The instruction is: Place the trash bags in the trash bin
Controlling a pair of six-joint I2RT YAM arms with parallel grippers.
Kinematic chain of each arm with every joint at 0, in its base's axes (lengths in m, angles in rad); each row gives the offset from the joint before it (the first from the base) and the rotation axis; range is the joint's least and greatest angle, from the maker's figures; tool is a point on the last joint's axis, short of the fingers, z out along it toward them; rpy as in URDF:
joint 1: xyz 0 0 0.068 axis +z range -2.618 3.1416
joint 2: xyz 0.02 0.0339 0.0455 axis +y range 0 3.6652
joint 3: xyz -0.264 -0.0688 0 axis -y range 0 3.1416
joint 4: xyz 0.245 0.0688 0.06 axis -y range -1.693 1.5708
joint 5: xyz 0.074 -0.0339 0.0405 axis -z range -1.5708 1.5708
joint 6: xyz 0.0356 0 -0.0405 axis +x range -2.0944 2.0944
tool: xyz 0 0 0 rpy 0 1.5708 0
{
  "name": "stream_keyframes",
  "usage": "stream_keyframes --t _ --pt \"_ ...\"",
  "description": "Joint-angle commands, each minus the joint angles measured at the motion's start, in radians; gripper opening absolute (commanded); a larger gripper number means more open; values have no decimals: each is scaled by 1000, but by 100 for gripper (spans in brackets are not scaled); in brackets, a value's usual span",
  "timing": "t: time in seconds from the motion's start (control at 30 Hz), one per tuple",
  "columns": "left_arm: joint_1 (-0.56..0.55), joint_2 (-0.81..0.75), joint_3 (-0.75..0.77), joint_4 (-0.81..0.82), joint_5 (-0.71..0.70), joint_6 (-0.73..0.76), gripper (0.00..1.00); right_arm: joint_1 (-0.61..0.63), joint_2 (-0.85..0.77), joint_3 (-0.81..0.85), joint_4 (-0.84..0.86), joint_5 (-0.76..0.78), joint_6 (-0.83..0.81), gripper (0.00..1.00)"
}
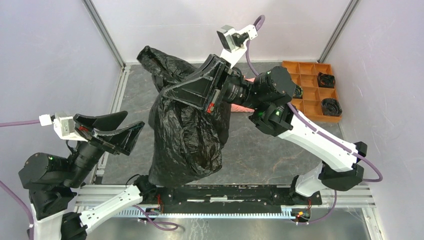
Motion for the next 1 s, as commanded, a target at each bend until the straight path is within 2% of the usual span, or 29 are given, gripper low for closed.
stream_keyframes --t 0.0,0.23,0.47,0.63,0.73,0.8,0.9,0.97 --pt "-2 -16 11 -21 -17 21 100 -29 28 26 13 61 20 1" --pt "-2 -18 -11 -24 -67 15 100 -291 1 -210 131 28 120 1" --pt "-2 66 -57 -29 -53 -29 100 -447 160 -107 111 -56 93 1" --pt "-2 99 -17 -31 -63 -27 100 -494 215 -40 60 -64 63 1" --pt "-1 112 -19 -21 -83 -44 100 -480 187 -127 88 -115 43 1" --pt "-1 145 -47 -22 -133 -119 100 -470 140 -203 71 -99 -15 1" --pt "-1 236 -113 23 2 -168 97 -464 79 -268 38 -32 -86 1" --pt "-1 315 -142 25 50 -199 96 -457 76 -271 52 -45 -82 1"
